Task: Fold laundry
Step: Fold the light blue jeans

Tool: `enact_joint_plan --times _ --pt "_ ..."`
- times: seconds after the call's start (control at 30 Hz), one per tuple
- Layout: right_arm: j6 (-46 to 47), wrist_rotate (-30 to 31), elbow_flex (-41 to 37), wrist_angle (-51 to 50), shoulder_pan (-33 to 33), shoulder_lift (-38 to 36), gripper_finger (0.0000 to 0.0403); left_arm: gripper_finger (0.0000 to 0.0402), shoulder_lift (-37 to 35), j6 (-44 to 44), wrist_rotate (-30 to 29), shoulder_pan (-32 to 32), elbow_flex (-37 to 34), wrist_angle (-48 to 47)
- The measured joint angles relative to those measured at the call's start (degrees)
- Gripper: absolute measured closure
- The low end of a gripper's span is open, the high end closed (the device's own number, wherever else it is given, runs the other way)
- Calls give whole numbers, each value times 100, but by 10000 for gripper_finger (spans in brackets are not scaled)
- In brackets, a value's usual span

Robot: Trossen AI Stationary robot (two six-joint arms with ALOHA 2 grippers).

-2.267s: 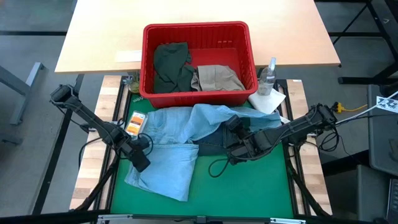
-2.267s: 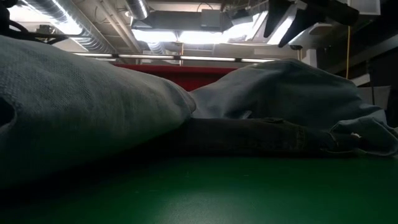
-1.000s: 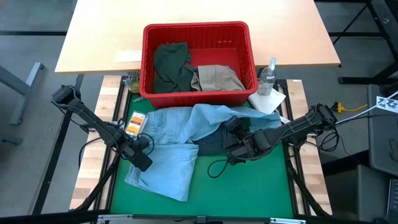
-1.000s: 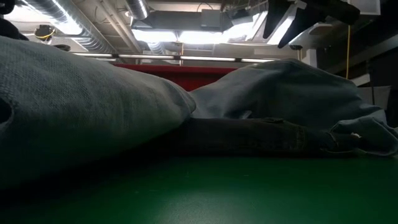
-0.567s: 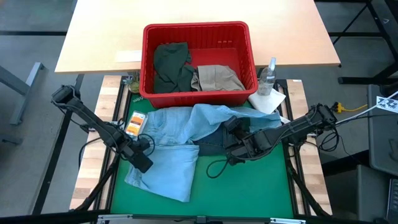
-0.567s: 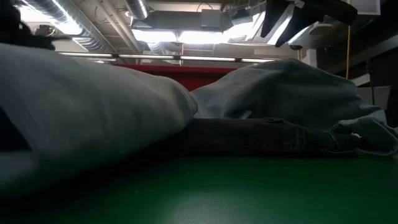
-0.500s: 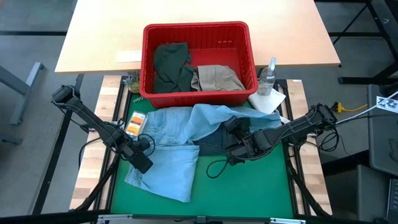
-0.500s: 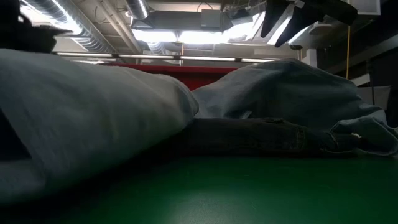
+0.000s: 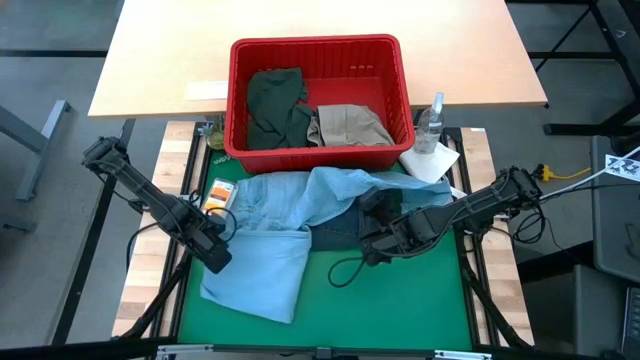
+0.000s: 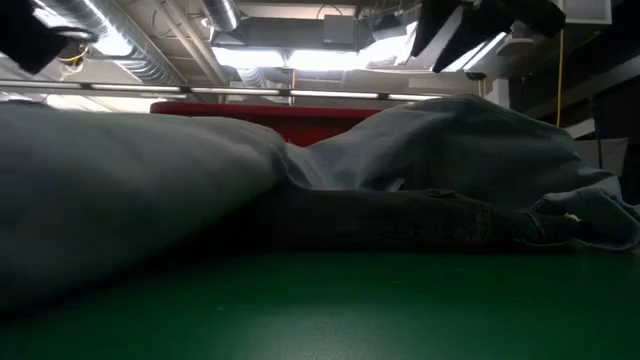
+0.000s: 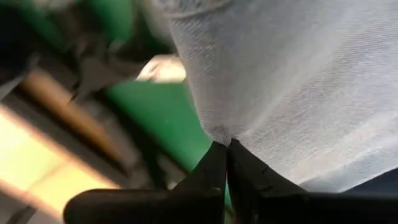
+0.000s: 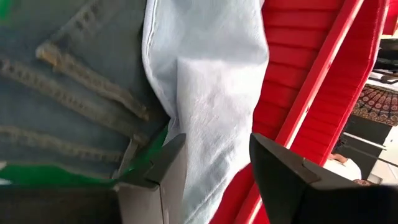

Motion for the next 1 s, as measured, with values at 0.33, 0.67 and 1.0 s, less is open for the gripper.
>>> enact_joint_plan --times 0.33,0.67,1.0 --pt "-163 -819 2 1349 -1 131 231 401 294 -154 -156 0 0 -447" --pt "-891 -1048 2 1795 -1 586 231 363 603 145 -303 -94 -2 -442" --pt "-912 -1018 2 1885 -7 595 231 301 471 357 162 -140 -4 -453"
